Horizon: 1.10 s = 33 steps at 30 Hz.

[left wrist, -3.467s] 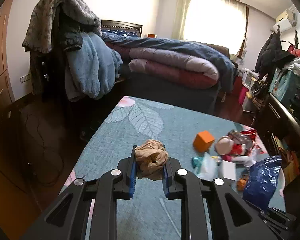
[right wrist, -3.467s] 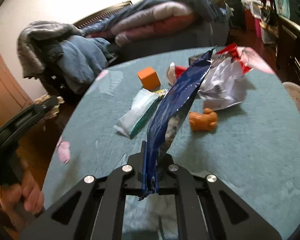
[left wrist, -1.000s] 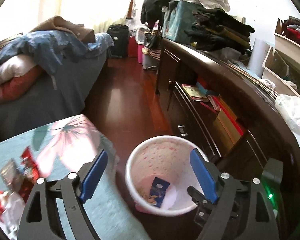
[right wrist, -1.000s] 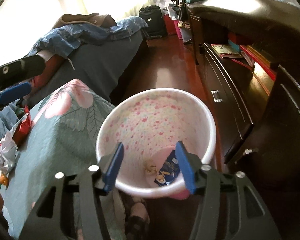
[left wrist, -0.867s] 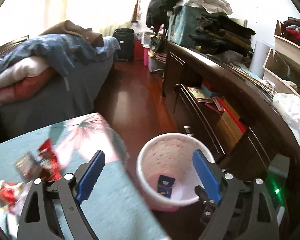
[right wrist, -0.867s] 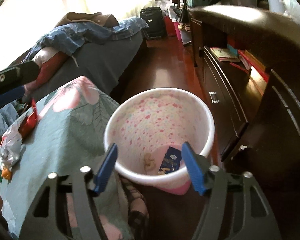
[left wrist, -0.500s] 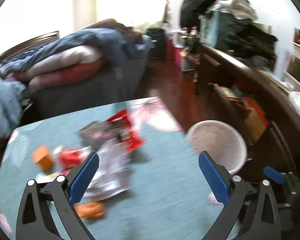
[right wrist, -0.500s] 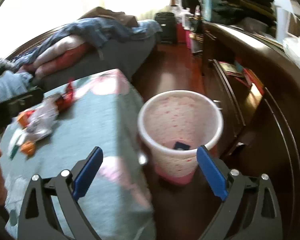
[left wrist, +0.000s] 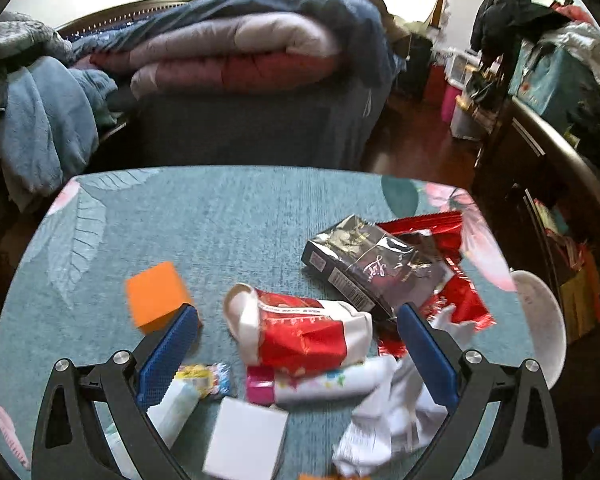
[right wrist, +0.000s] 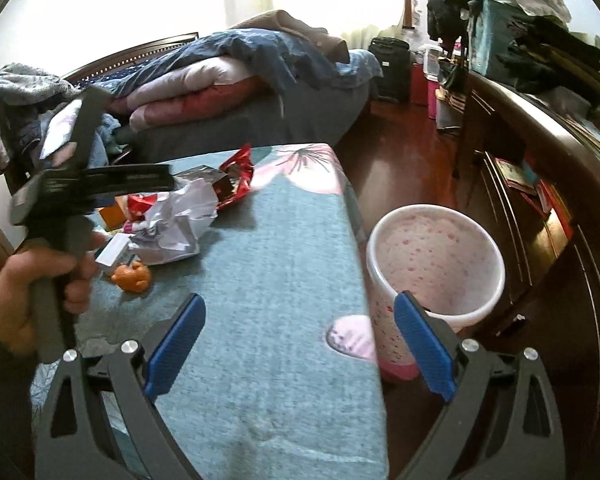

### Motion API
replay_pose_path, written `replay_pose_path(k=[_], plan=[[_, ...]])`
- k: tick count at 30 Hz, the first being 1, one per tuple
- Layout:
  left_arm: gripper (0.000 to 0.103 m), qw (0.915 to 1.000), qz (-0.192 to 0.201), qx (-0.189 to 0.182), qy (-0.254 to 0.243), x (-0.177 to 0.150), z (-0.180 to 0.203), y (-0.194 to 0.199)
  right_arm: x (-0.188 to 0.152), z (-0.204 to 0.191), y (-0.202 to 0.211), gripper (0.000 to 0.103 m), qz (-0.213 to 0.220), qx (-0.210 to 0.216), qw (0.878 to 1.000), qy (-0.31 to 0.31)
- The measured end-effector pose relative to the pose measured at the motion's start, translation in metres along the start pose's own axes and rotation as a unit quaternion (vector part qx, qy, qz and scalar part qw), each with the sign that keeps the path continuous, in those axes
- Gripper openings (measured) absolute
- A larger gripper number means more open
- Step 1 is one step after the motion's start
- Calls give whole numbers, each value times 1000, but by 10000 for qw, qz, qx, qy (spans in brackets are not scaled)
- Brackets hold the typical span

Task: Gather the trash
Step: 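Move both grippers back over the table toward the remaining trash, then grasp the red-and-white snack bag with left gripper while right grasps crumpled white paper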

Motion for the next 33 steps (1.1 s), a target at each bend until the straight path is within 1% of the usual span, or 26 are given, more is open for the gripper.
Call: replay_pose_path(k=[4,6,7,8,11,14,16,19,23,27,31,32,33], plan=[[99,9997,-70,251,-33,-2,4,-14,1,-5,-5,95,-45,27,10000,22],[98,9997,-91,232,38,-3,2,-18,2,-6,-6,95,-56,27,10000,21],[87,9998,-83,128,109,-3,2,-18,2,-7,-6,95,-56,26,10000,24],[80,9998,-84,35,148,-1,1,-18,3,-8,-5,95,-45,35,10000,27],[73,9998,-67,-28,199,0,-6,-14,6,-15,-1,95,-2,85,10000,32],[69,9993,5,-248,281,-2,-13,-6,12,-27,-2,95,7,172,9998,53],[68,9983,136,-409,403,-2,-22,7,16,-40,-7,95,-9,325,9995,49],[68,9967,362,-460,554,-3,-38,30,25,-61,-23,95,-88,582,9982,-86],[69,9946,636,-469,679,-2,-65,57,36,-87,-59,95,-427,845,9948,-368],[69,9933,826,-418,692,-3,-88,75,44,-102,-90,95,-754,878,9919,-527],[69,9921,947,-403,713,-4,-105,84,47,-110,-104,95,-830,810,9913,-619],[69,9918,972,-408,718,-5,-108,86,47,-111,-107,94,-846,790,9913,-627],[69,9916,993,-411,715,-6,-111,88,47,-112,-109,90,-859,766,9914,-625]])
Point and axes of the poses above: each gripper's, at about its wrist camera, not at the fingertips, and y roughly against the way its jaws point, z to its right, x to its top, the point moved 7 cm from there along -y, roughly the way its jaws point, and after that the axes turned 3 degrees about -z, right-handed, at the moved point
